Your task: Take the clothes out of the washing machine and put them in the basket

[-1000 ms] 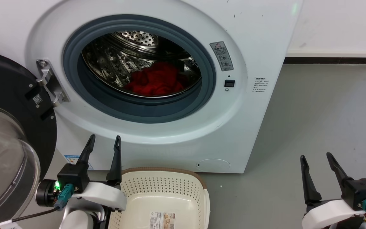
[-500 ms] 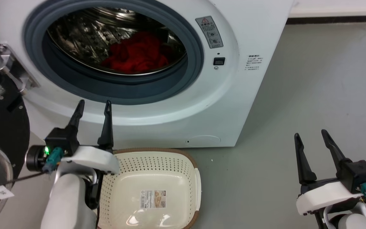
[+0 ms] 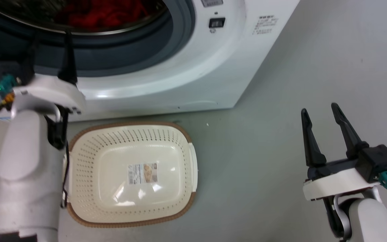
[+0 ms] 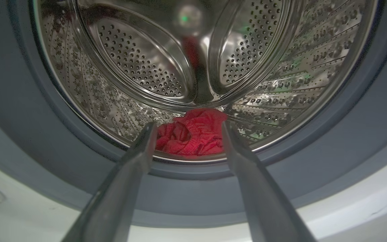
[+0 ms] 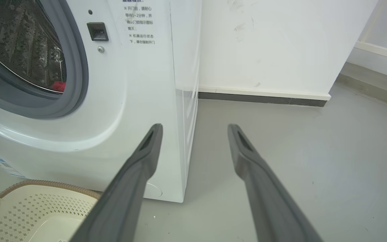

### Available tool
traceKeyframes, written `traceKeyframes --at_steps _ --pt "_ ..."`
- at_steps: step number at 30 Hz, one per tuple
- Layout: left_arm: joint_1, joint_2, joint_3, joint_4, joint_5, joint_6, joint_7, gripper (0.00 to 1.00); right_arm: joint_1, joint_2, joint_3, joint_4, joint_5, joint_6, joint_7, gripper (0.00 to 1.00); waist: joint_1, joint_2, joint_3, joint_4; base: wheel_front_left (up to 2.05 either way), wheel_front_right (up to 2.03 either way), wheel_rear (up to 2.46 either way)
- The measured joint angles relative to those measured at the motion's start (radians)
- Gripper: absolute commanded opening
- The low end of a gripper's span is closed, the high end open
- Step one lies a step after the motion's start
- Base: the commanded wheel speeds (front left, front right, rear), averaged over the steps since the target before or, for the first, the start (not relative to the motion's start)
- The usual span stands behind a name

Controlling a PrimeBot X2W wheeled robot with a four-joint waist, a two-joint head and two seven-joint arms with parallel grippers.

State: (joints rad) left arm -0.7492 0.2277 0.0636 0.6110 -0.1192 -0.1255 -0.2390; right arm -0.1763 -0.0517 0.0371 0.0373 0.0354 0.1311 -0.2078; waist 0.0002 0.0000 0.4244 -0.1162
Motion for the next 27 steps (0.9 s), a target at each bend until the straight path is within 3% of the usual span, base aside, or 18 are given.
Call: traceKeyframes --at_steps 10,19,27 --pt "-0.25 0.103 -0.064 0.131 0.004 -0.004 0.086 1.0 -0.079 0.0 0.069 0.021 0.032 0.0 -0.034 1.0 0.0001 0.0 0.155 -0.052 0.0 0.0 0.0" --pt "-0.443 0.17 -0.124 0.248 0.019 -0.004 0.169 1.0 -0.115 0.0 0.119 0.056 0.065 0.0 -0.049 1.0 0.0001 0.0 0.228 -0.113 0.0 0.0 0.0" --pt "-0.673 0.241 -0.265 0.33 0.033 -0.005 0.348 1.0 -0.137 0.0 0.181 0.063 0.109 0.0 -0.055 1.0 0.0 0.0 0.288 -0.169 0.0 0.0 0.0"
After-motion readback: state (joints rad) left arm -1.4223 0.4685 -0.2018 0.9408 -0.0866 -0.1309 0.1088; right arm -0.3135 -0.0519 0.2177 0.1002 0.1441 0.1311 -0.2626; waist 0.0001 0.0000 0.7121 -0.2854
